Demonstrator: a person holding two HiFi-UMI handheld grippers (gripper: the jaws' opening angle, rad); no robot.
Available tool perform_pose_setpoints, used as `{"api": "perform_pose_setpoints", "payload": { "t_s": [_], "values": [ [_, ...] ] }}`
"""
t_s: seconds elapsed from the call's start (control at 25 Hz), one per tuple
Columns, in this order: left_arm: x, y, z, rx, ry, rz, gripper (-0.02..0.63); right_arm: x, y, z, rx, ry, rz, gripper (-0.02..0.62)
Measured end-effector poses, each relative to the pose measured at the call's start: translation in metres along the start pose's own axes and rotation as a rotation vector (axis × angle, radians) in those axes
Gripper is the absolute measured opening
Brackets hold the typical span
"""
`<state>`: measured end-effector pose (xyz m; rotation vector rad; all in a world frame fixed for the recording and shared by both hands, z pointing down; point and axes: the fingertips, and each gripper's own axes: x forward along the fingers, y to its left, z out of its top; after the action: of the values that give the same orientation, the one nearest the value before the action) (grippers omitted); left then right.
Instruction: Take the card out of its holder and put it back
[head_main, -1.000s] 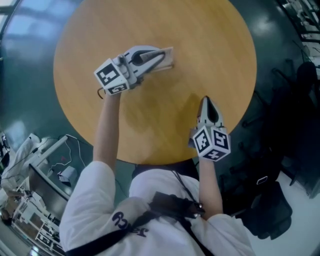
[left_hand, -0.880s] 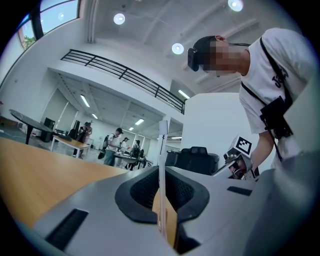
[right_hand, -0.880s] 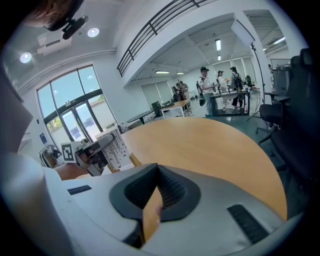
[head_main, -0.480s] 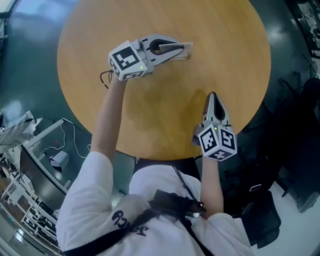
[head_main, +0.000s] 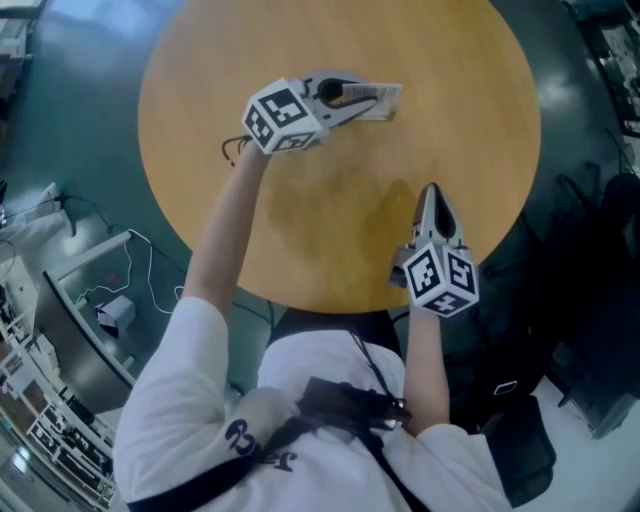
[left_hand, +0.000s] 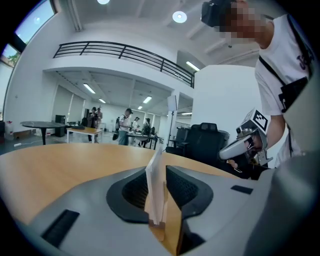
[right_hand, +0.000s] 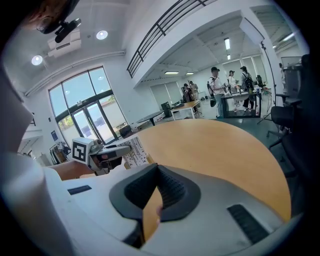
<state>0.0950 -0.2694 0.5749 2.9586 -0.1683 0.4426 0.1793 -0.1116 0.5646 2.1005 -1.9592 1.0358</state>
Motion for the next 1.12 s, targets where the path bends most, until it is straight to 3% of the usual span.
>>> {"api": "perform_pose_setpoints", "payload": {
  "t_s": [0.2, 0.36, 0.8, 1.12],
  "values": [
    [-0.019, 0.014, -0.003, -0.026, 0.038, 0.128, 0.212, -0.014, -0.001, -0.004, -0.013, -0.031, -0.014, 0.017],
    [-0.049, 0.02, -0.001, -0.07, 0.021, 0.26, 0.272, -0.03, -0.01, -0.009, -0.013, -0.064, -0.036, 0.017],
    [-0.147, -0.03, 0.014, -0.172, -0.081, 0.623, 0.282, -0.067, 0.033, -0.009, -0.085, -0.164, 0.02, 0.017],
    [-0.22, -0.095, 0.067, -0.269, -0.292, 0.858, 0.281, -0.126, 0.092, 0.016, -0.121, -0.262, 0.098, 0.017]
  ]
}}
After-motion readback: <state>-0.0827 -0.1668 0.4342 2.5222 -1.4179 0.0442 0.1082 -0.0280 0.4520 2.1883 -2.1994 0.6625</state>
